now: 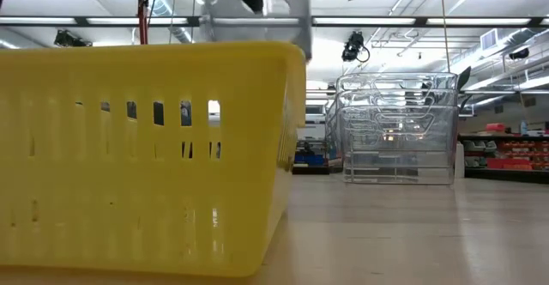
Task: Stack baskets by color
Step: Stack the right black bin on the left black bin
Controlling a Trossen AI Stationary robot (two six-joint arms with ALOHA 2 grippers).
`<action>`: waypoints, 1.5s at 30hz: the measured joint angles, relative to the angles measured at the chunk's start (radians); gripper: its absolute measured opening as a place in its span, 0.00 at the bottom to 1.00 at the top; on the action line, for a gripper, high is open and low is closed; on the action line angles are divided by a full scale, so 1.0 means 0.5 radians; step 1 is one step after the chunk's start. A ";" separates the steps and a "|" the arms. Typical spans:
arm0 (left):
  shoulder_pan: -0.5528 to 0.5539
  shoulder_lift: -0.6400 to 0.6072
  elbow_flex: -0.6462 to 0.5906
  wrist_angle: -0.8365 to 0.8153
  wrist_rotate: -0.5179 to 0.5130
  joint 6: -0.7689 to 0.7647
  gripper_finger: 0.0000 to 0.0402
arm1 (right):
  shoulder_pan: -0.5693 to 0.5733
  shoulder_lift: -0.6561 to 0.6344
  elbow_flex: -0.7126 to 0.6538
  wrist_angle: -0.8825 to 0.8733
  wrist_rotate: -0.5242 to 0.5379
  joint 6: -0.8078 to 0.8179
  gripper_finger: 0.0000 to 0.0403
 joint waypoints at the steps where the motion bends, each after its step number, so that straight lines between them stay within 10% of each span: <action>1: -0.011 0.000 0.052 -0.085 -0.015 -0.097 0.01 | -0.018 0.000 0.000 -0.006 -0.011 -0.027 0.44; 17: -0.255 0.000 0.384 -0.891 0.089 -1.458 0.01 | -0.294 -0.014 0.000 -0.146 -0.260 -0.271 0.44; 45: -0.478 0.151 0.361 -1.026 0.214 -2.186 0.01 | -0.547 -0.017 -0.111 -0.060 -0.568 -0.409 0.44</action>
